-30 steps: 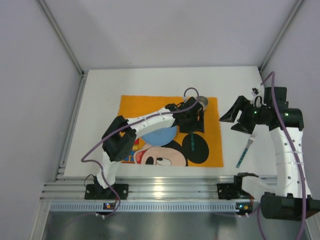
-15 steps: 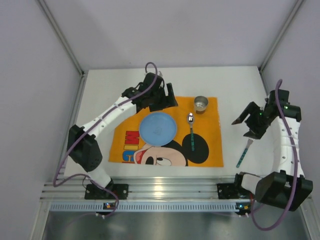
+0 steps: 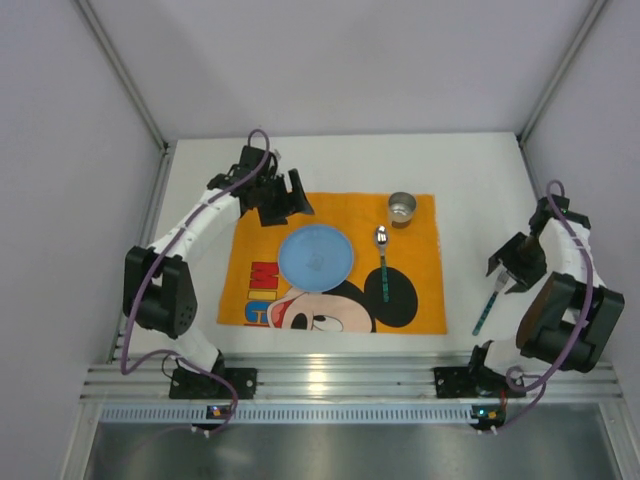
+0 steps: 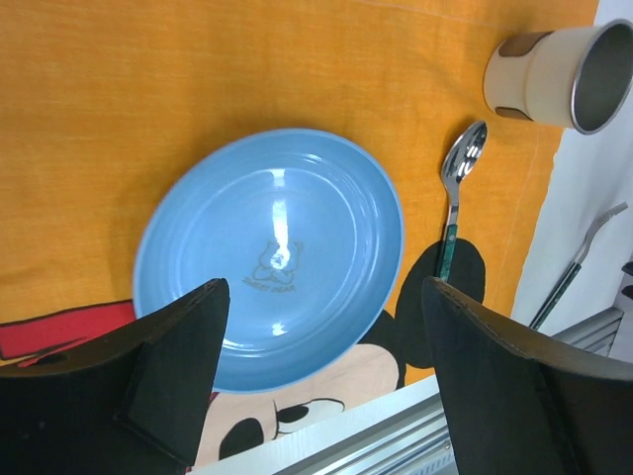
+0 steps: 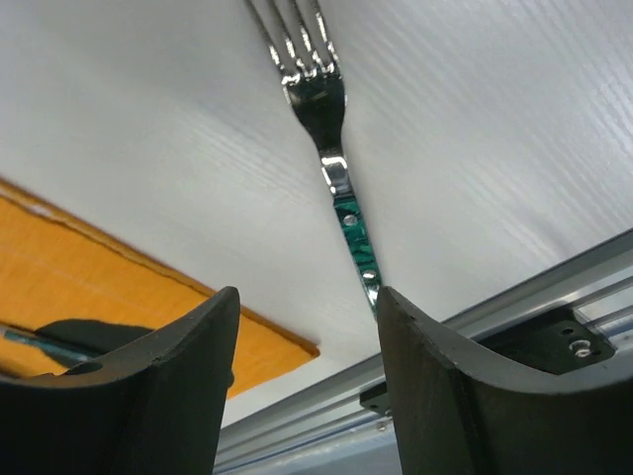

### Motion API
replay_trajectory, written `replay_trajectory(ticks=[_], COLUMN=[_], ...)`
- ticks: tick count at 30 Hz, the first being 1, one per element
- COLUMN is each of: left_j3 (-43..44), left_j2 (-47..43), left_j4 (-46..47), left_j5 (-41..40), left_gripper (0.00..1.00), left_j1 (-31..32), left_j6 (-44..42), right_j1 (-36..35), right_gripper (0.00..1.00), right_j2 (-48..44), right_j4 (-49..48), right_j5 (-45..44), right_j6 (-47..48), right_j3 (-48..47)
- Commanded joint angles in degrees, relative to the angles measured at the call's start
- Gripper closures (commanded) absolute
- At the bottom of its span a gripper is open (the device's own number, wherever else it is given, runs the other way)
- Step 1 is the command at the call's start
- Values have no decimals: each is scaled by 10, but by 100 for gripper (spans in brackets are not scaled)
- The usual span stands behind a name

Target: Set the dinner table for one person

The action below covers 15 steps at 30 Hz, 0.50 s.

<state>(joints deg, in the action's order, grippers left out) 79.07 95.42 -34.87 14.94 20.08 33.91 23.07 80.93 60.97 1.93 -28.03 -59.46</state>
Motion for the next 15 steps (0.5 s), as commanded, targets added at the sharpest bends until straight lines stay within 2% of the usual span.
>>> replay_trajectory(ticks=[1, 5, 10, 15], left_j3=[-4, -6, -7, -4], left_j2=[-18, -19, -15, -15], left_j4=[6, 0, -5, -11], left_j5=[47, 59, 65, 57], left_gripper=[16, 17, 18, 18], left_j1=[-35, -74, -93, -95], left_j6=[-37, -52, -56, -60], right_j1=[6, 7, 7, 7], right_gripper=[42, 42, 44, 57], right_j2=[21, 55, 82, 113], right_j4=[-57, -86, -126, -158], right_j5=[-59, -73, -67, -58], right_j6=[13, 21, 22, 19], right_j3=[19, 50, 89, 100])
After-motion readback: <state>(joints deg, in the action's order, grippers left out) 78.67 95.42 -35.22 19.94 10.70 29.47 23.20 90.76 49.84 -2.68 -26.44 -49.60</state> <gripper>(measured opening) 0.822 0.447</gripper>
